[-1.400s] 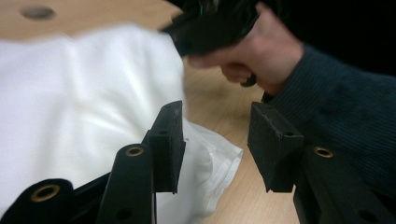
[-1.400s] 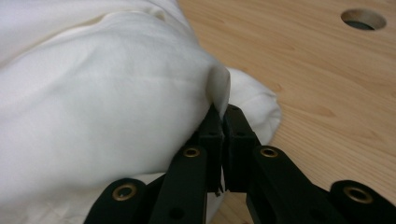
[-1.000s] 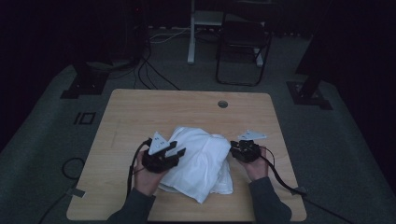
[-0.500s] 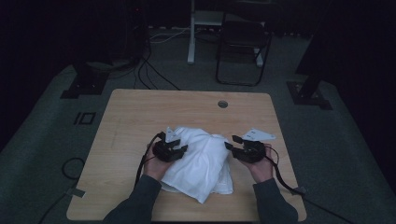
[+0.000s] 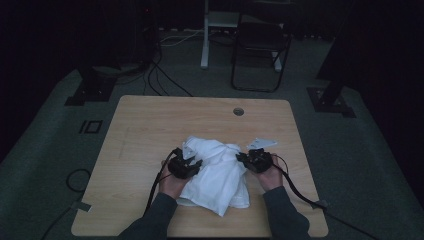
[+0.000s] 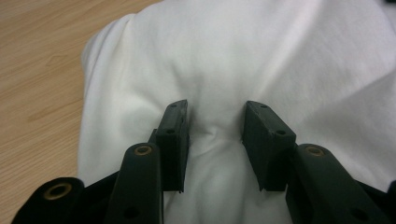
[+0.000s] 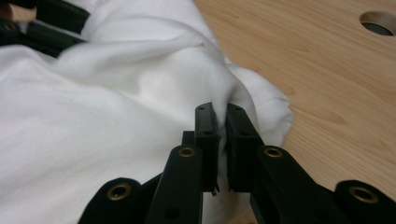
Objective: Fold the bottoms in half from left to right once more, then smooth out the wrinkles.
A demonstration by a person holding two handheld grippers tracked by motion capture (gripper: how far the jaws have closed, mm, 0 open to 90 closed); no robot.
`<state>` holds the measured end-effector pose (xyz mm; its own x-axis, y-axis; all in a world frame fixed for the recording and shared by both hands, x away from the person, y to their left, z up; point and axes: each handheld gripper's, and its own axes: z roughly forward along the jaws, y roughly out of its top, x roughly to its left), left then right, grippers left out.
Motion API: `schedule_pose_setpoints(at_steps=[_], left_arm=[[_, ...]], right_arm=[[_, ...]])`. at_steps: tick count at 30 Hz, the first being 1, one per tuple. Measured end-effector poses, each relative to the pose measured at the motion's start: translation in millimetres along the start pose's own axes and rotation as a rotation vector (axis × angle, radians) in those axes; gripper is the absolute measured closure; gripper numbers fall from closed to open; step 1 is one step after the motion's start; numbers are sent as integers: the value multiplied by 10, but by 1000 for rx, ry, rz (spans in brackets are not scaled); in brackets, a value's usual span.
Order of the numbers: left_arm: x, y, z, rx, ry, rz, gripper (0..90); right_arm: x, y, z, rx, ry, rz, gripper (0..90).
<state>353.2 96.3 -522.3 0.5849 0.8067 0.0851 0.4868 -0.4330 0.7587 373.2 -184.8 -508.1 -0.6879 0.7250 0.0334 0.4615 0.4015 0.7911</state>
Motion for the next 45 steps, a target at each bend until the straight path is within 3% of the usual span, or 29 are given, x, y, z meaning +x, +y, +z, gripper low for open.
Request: schedule_pose_setpoints(at_steps=[4, 8, 9, 11, 13, 16, 19, 20, 21, 23, 25, 28, 30, 33, 37, 43, 45], left_arm=[[-18, -7, 10, -4, 8, -8, 621], [-7, -15, 9, -6, 5, -14, 624], [-16, -13, 10, -7, 12, -15, 624], [-47, -9, 5, 0, 38, -3, 623], [-64, -10, 4, -1, 49, -4, 623], [-117, -18, -14, -3, 74, -32, 623], [-160, -27, -22, -15, 91, -35, 622], [-165, -28, -26, -19, 92, -41, 621], [-165, -27, -30, -20, 93, -42, 619], [-162, -30, -40, -28, 92, -48, 613], [-153, -36, -50, -36, 87, -54, 601], [-142, -42, -58, -44, 83, -59, 584], [-128, -46, -72, -48, 74, -62, 576], [-110, -37, -129, -69, 54, -84, 544], [-109, -33, -313, -112, 32, -82, 513], [-220, -138, -546, -162, 13, -66, 506], [-258, -163, -585, -176, 0, -68, 506]], right_arm=[[-76, -92, -84, -3, -8, 3, 863], [-190, -223, -155, -11, -21, 49, 883], [-216, -256, -179, -10, -25, 70, 873], [-213, -280, -218, -21, -32, 82, 766], [-158, -279, -271, -21, -80, 79, 653], [-27, -268, -351, -63, -73, 82, 552], [193, -251, -339, -72, -45, 45, 491], [265, -249, -311, -69, -14, 39, 479], [333, -248, -269, -55, 21, 31, 466], [449, -257, -152, -16, 41, 9, 445], [507, -281, -25, 33, 53, -8, 487], [514, -320, 74, 85, 91, -39, 835], [513, -328, 68, 97, 74, -55, 883], [454, -334, -13, 105, 36, -67, 894], [373, -341, -44, 102, -11, -58, 885], [221, -297, 199, 133, -101, -34, 835], [184, -291, 260, 139, -93, -14, 755]])
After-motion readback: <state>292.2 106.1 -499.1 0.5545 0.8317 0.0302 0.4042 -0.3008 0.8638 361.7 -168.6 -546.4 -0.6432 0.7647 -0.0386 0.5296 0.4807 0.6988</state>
